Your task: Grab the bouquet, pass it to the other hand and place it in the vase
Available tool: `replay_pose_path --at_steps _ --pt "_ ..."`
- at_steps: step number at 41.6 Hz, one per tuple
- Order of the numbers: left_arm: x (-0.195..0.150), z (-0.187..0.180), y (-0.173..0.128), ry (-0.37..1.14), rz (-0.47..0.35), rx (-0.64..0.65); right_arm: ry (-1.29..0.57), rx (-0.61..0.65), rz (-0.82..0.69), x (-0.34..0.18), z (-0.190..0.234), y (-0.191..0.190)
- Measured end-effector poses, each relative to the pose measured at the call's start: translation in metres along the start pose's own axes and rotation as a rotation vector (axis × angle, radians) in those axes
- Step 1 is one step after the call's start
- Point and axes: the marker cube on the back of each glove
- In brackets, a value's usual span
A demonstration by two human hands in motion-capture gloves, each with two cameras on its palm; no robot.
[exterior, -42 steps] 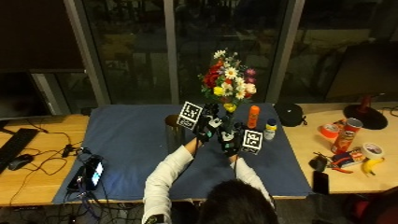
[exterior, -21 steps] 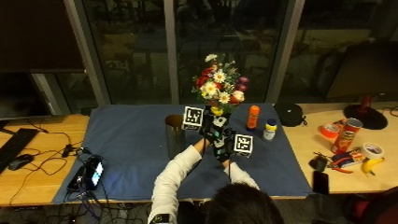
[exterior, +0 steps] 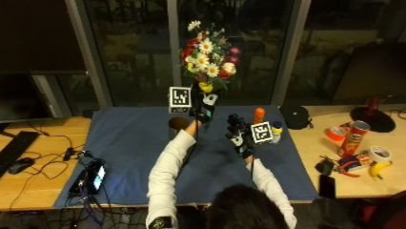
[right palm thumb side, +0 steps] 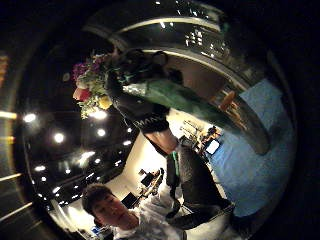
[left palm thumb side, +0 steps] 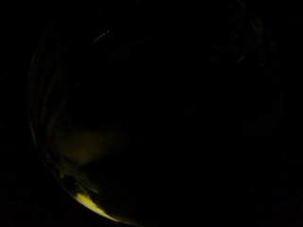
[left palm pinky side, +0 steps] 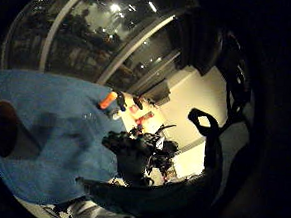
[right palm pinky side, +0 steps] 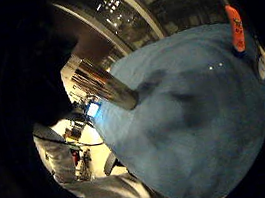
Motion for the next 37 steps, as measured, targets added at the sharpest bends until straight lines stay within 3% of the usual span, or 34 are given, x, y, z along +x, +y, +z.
replay_pose_path --at_steps 5,14,19,28,37 --pt "0.026 -0.023 -0.018 -0.008 0.005 0.057 0.056 -0.004 0.026 -0.005 -0.015 -0.009" --pt "0.049 -0.070 -0.056 -0.083 0.085 0.208 0.164 -0.003 -0.194 0.004 -0.040 -0.031" --pt "0.046 -0.090 -0.071 -0.127 0.097 0.261 0.042 0.019 0.143 -0.013 -0.037 -0.017" --pt "0.032 -0.110 -0.079 -0.132 0.064 0.299 0.044 0.034 0.166 -0.004 -0.040 -0.024" --pt "-0.016 -0.122 -0.087 -0.089 0.024 0.293 -0.009 0.048 0.172 0.004 -0.039 -0.024"
